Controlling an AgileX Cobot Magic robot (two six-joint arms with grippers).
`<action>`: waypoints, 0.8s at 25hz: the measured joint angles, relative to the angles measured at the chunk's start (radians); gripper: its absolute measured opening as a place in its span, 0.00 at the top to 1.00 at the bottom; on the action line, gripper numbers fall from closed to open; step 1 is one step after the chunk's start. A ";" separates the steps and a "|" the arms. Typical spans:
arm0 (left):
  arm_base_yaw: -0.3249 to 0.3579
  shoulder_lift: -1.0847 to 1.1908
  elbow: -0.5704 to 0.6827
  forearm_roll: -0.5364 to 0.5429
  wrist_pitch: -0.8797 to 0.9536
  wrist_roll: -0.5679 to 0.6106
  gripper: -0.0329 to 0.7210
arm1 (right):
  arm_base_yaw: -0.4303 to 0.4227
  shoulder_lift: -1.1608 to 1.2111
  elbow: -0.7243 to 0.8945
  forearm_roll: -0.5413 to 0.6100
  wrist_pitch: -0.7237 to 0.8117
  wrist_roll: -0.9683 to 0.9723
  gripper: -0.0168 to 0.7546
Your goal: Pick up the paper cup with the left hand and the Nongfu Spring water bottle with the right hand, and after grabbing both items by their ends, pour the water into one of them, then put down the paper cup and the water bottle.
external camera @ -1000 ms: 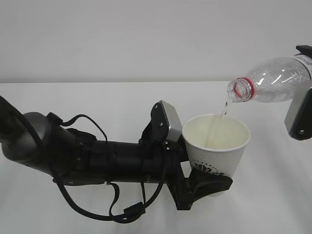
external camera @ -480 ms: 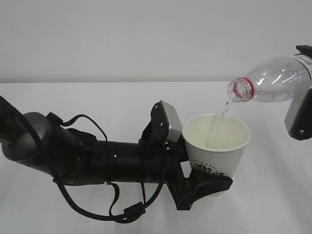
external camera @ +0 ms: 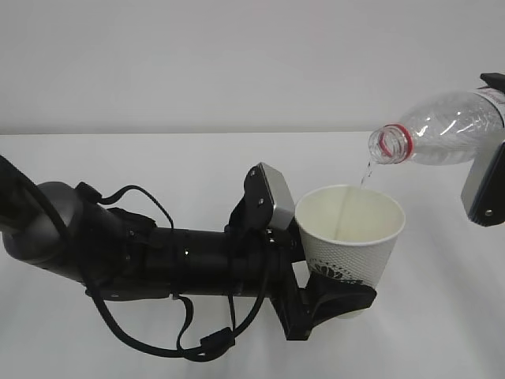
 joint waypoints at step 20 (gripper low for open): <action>0.000 0.000 0.000 0.000 0.000 0.000 0.24 | 0.000 0.000 0.000 0.005 -0.001 -0.002 0.41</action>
